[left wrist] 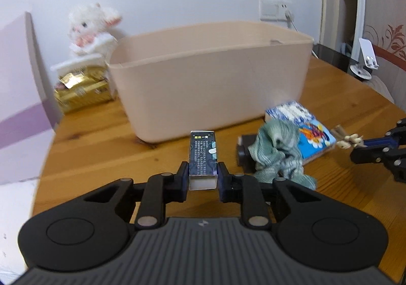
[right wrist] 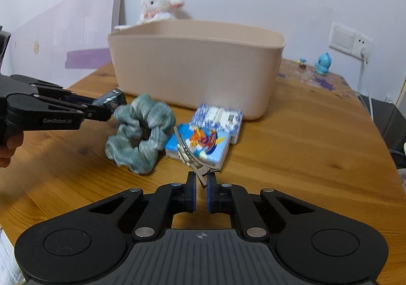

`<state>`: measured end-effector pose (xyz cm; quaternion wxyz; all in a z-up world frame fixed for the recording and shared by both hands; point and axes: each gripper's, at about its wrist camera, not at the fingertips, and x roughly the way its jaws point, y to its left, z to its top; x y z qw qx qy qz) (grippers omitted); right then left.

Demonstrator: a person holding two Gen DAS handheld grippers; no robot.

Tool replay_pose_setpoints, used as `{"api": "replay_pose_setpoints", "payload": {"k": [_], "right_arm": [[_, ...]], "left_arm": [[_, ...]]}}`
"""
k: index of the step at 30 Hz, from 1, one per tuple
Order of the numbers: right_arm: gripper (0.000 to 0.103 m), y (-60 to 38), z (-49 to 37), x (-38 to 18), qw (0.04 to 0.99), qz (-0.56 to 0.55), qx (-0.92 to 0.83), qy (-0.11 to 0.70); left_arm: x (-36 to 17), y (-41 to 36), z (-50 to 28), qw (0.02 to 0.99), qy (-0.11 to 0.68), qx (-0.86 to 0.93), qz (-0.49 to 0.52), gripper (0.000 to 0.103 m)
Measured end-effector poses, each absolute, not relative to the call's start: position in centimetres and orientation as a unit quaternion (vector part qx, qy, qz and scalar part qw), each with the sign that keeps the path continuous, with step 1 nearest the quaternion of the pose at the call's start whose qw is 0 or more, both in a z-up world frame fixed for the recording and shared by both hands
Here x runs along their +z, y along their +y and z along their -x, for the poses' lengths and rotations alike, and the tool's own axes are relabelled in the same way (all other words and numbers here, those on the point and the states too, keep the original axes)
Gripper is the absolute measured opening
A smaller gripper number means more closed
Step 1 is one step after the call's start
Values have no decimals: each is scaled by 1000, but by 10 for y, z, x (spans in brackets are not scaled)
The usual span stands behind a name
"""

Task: Organize objects
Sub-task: 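Lift the small box and hair clip and carry them over the basket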

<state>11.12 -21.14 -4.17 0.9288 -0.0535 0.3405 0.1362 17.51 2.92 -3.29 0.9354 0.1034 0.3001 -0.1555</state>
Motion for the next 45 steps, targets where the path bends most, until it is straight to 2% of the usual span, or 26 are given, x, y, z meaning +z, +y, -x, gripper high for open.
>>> {"api": "replay_pose_setpoints", "payload": {"k": [13,26,34,45], "right_arm": [[7,-221,-106,29,959,51,134,246],[7,-234,-167,84,973,42,121,190],[7,-230,-220,87,972,44,101,209],[7,-220,-286,55,949,78,85,292]], "left_arm": [[23,39,-159,956,243,-133,-99,25],[73,13,-214,968,203,-103,-107,25],[72,-18,-275,964,228,-72,-114,25],[37,-39,-335,938,327,-14,-116,25]]}}
